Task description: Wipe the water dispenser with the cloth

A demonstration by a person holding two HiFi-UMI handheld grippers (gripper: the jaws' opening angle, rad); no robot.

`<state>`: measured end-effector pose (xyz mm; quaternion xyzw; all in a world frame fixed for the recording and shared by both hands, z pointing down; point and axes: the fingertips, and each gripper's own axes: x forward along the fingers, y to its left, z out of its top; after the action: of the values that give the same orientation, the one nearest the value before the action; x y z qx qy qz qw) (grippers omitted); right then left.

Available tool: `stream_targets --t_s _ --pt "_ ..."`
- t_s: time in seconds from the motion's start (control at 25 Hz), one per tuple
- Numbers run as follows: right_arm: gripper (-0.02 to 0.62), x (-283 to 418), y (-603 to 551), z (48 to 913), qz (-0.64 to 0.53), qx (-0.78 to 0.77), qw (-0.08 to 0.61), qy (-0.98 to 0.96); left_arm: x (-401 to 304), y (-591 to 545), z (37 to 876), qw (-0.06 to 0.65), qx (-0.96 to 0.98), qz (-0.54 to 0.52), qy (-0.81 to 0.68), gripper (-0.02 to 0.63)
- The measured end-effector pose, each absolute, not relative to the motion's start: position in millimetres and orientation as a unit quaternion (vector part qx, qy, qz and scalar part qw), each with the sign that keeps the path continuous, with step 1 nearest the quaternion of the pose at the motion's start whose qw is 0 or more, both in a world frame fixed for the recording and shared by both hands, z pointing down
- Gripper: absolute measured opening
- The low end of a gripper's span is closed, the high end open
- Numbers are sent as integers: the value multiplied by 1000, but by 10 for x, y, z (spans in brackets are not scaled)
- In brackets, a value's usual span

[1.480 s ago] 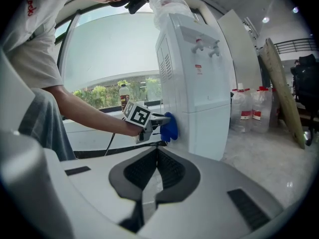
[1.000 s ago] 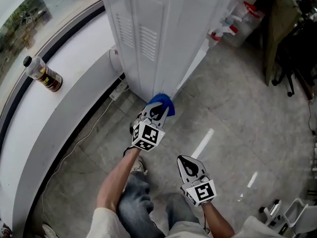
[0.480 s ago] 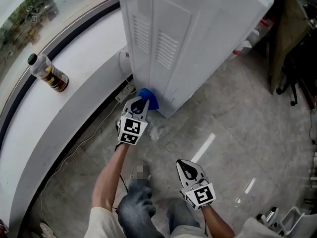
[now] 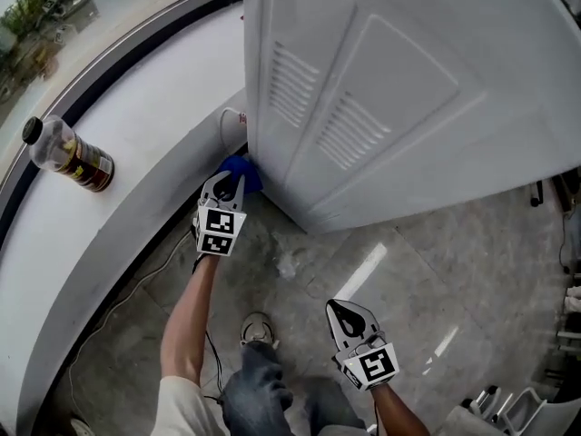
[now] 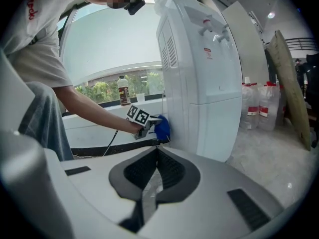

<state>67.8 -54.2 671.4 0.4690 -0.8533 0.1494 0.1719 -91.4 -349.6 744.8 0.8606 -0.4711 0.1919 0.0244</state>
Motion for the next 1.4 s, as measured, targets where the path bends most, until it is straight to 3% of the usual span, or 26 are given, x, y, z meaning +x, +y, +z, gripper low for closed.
stream_targets --t_s 0.36,1.04,1.4 --pt "15 623 -489 6808 159 460 185 -854 -615 -3447 7509 11 876 187 -444 37" --pt "15 1151 411 6608 131 472 170 -855 834 -1960 7427 -27 918 191 -347 37" --pt "15 1190 599 6578 124 472 159 -858 879 -1782 7345 -31 917 189 -350 37"
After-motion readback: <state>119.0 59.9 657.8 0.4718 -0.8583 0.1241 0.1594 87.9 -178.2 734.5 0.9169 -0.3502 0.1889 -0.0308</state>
